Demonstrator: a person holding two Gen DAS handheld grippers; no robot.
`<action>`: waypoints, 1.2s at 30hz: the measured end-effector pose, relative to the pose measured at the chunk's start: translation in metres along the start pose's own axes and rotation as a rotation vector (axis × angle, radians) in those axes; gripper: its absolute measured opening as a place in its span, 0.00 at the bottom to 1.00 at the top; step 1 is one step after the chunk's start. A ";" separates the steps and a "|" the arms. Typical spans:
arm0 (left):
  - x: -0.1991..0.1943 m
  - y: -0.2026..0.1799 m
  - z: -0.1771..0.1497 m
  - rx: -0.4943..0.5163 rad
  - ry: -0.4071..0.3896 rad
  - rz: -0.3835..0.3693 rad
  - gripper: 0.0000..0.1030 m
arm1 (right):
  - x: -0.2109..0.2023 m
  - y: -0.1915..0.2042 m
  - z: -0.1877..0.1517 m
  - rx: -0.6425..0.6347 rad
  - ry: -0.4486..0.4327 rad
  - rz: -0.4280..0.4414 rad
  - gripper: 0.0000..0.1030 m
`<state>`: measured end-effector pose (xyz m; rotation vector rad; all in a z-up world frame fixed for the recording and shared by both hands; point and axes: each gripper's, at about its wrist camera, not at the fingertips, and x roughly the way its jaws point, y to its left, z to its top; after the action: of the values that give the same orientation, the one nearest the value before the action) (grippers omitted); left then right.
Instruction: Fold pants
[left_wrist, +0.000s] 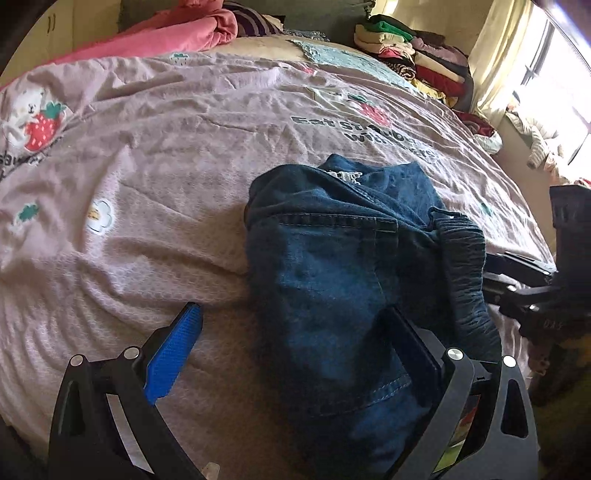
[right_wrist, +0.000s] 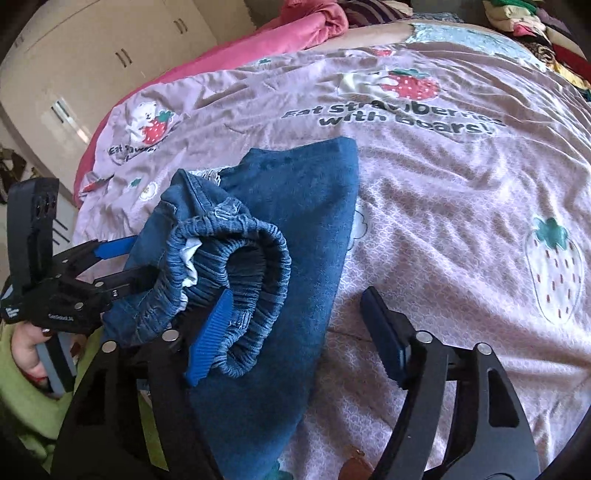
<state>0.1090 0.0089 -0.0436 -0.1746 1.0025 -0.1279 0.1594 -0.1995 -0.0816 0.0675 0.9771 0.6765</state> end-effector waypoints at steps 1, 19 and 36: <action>0.002 -0.001 0.000 -0.005 0.003 -0.011 0.94 | 0.002 -0.001 0.001 0.000 0.003 0.005 0.68; -0.011 -0.017 0.019 -0.011 -0.048 -0.058 0.42 | -0.014 0.033 0.028 -0.150 -0.095 0.083 0.12; 0.013 0.002 0.035 -0.032 -0.054 0.045 0.68 | 0.018 -0.004 0.039 -0.018 -0.053 -0.049 0.43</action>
<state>0.1457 0.0118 -0.0358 -0.1837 0.9542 -0.0659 0.1989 -0.1832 -0.0743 0.0459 0.9185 0.6354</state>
